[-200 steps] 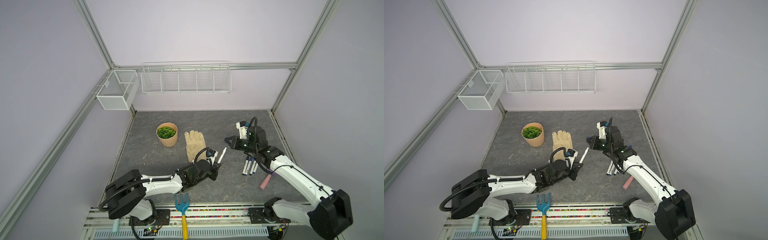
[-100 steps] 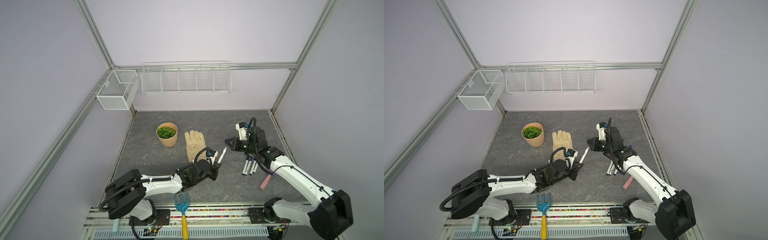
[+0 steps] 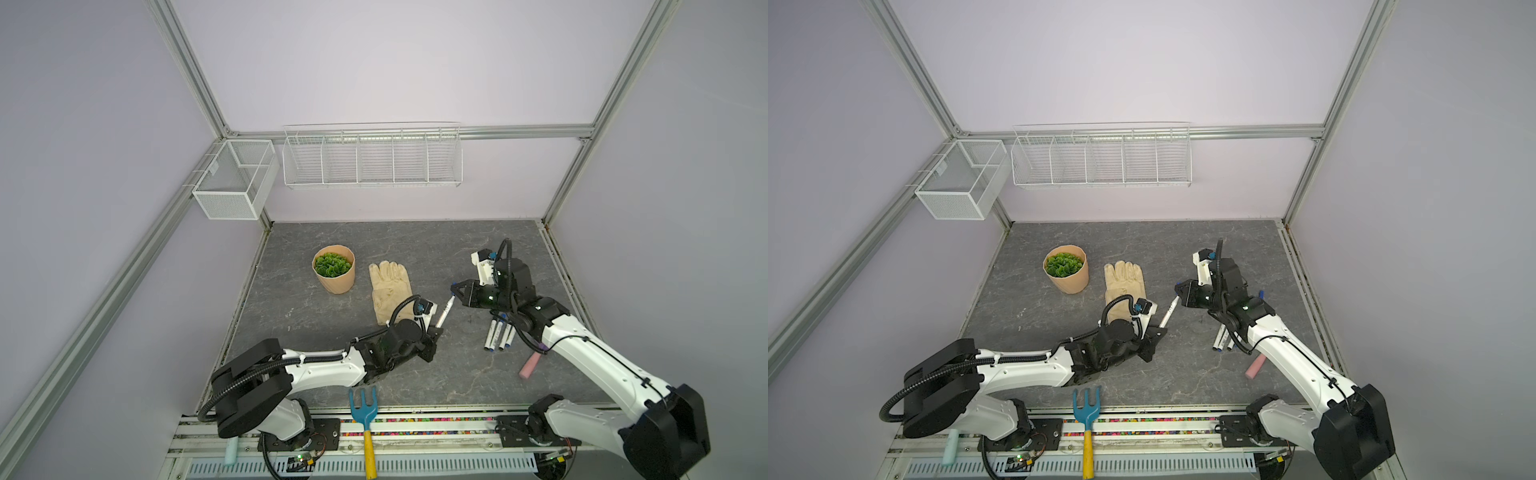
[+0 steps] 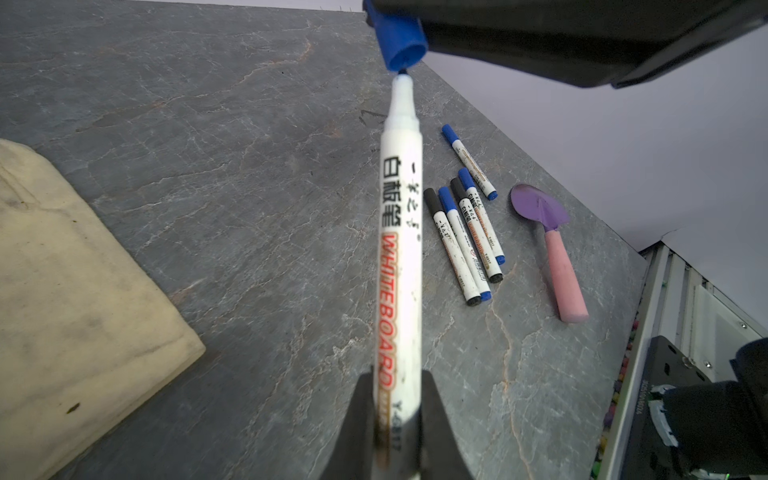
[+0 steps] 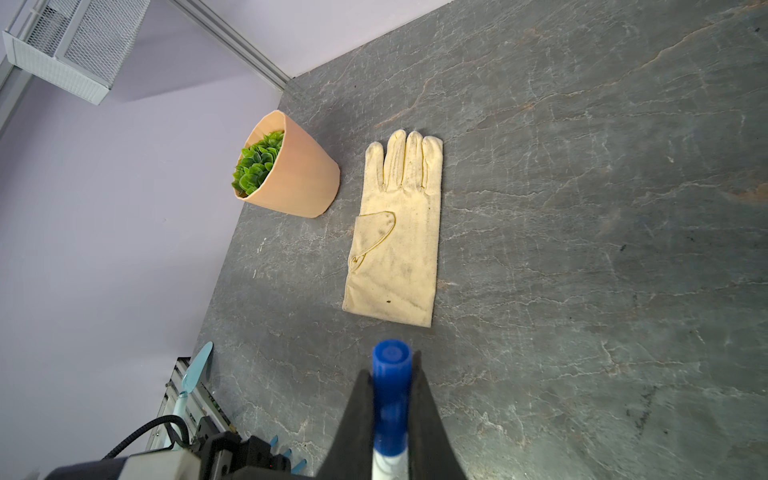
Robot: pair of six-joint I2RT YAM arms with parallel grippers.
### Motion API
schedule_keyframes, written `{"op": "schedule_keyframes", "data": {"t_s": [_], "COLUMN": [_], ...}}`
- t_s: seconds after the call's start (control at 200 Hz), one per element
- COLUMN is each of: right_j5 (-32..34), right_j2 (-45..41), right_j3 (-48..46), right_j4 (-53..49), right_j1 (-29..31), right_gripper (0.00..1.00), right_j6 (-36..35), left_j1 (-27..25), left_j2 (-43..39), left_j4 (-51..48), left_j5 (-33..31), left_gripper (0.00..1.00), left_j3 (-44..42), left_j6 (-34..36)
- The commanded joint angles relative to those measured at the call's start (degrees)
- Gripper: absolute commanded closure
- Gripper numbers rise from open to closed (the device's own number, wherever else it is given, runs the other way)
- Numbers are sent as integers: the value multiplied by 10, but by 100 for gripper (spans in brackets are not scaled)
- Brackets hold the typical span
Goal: Insert the pens into the pen caps
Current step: 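Push the blue cap down onto the marker tip with the right gripper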
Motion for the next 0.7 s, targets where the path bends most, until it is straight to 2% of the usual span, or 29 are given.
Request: {"op": "schedule_keyframes", "data": {"t_s": [0.0,0.695], "right_j5": [6,24], "right_j2": [-13,-7], "right_j3": [-10,-4], "right_j4": [-15,-26], "right_j1": [5,6], "right_gripper": [93,93], "right_j6": [-13,-29], "left_j1": [-1,-2], "left_j2": [8,15], "left_j4": [5,1], "left_j5": [-1,11], "left_gripper": [100,100], "left_j3": [20,30], "left_j6": [-4,3]}}
